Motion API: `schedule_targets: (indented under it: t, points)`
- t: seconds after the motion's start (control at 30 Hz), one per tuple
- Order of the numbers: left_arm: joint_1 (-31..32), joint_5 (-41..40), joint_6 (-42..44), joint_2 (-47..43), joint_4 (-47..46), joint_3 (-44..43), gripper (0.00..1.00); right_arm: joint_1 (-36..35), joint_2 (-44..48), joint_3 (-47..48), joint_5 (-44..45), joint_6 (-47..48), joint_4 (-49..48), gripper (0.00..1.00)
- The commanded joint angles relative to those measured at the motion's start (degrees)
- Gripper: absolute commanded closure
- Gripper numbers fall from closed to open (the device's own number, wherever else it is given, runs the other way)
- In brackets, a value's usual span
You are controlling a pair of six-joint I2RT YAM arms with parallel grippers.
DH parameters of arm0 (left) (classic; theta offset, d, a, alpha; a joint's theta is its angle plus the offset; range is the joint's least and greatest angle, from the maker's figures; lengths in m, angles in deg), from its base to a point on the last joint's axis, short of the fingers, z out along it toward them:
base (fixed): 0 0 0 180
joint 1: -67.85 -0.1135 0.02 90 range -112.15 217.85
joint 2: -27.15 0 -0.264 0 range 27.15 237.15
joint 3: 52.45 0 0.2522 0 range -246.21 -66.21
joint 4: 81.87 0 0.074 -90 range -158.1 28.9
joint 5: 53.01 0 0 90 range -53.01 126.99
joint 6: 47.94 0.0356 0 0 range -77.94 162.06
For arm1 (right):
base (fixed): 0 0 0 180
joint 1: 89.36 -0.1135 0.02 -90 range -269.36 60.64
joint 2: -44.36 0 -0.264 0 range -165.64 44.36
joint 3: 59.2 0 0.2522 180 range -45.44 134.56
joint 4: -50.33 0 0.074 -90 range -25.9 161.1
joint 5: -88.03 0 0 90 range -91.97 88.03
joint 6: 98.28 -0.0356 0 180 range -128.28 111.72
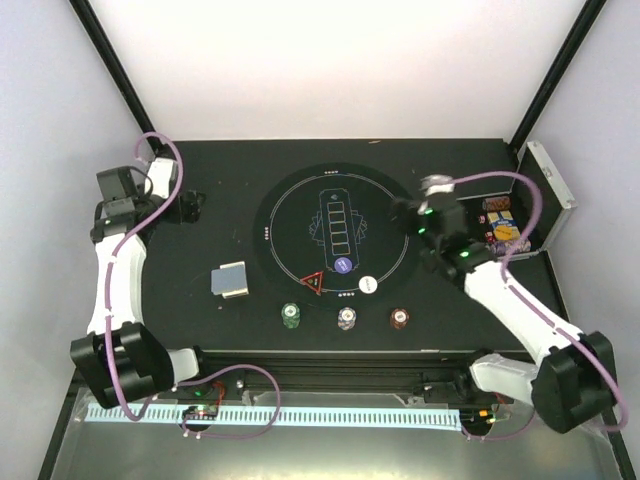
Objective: Distribute texas hold em gaming equipment
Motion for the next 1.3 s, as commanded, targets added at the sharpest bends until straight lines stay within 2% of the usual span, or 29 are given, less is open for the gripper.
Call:
schedule_targets:
  t: [0.0, 0.07, 0.2, 0.37, 0.8, 0.97, 1.27]
  points:
    - [-1.7, 4.3, 5.1, -1.8, 11.4, -0.9, 0.01, -16.2, -2.0, -0.7, 0.7, -0.5, 10.5, 0.00]
    - [-1.8, 3.6, 6.3, -2.3, 12.4, -0.2, 0.01, -21.3, -5.2, 0.2, 0.4, -2.5, 11.7, 0.02]
    - [-1.9, 1.9, 6.9, -3.1, 12.8, 1.1, 0.01, -30.8, -14.5, 3.9, 1.7, -3.6, 14.4, 0.12]
    - [-1.9, 2.6, 6.8, -2.6, 13.7, 0.9, 0.01, -35.3, -22.0, 6.9, -3.5, -5.4, 13.4, 0.21]
    - [-1.9, 2.5, 6.5, -2.4, 13.7, 0.1, 0.01, -37.0, -35.6, 14.4, -12.5, -3.9, 16.0, 0.41]
    - [-1.9, 2.5, 6.3, -2.1, 13.8, -1.0, 0.01, -37.0, -38.7, 15.8, -12.3, -3.9, 16.9, 0.44]
    - [-1.9, 2.8, 6.1, -1.4, 15.0, -2.1, 0.01, -36.9, -44.3, 21.8, -7.9, -1.9, 20.2, 0.58]
